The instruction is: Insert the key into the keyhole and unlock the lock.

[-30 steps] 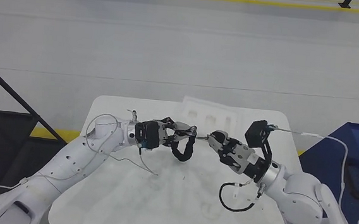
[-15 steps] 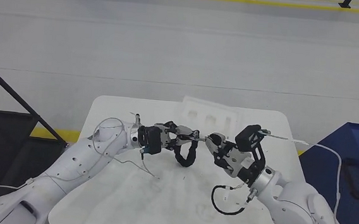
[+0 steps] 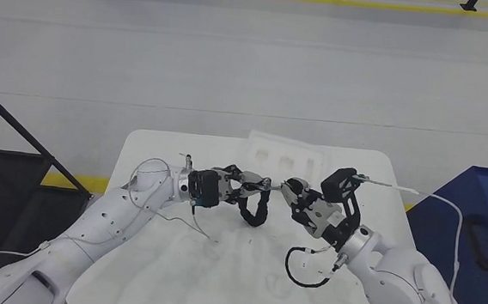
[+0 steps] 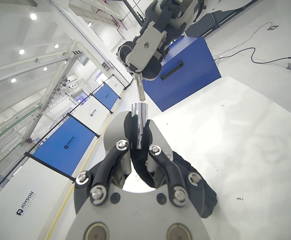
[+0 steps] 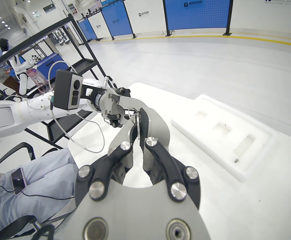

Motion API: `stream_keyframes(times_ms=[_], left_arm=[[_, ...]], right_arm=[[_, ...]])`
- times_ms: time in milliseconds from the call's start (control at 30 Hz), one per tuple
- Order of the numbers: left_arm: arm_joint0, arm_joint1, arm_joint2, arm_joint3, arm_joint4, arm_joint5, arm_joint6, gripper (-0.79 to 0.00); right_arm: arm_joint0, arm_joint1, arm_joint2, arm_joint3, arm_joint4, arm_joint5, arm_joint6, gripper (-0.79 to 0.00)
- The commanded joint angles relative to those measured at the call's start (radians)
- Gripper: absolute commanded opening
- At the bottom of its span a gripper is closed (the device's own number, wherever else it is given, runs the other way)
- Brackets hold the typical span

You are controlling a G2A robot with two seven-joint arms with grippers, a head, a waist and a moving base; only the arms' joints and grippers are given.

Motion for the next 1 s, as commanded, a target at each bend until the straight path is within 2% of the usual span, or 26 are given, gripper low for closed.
stream_keyframes(times_ms=[0,400,967], left_arm=[[0.001,-0.002,-0.002,0.003,-0.004,-0.009,0.004,-0.785],[0.003,-0.018,-0.011,0.042,-0.051,-0.062,0.036,-0.785],[0.0,-0.037,-0.015,0.065,-0.032,-0.075,0.044,-0.785]], right_arm=[[-0.001,-0.001,0.0,0.003,0.008,-0.002,-0.01,-0.785],[-0.016,-0.01,0.005,0.027,0.07,0.016,-0.077,-0.785],[0.027,-0.022,-0.025,0.07,0.088,0.022,-0.067,-0.785]])
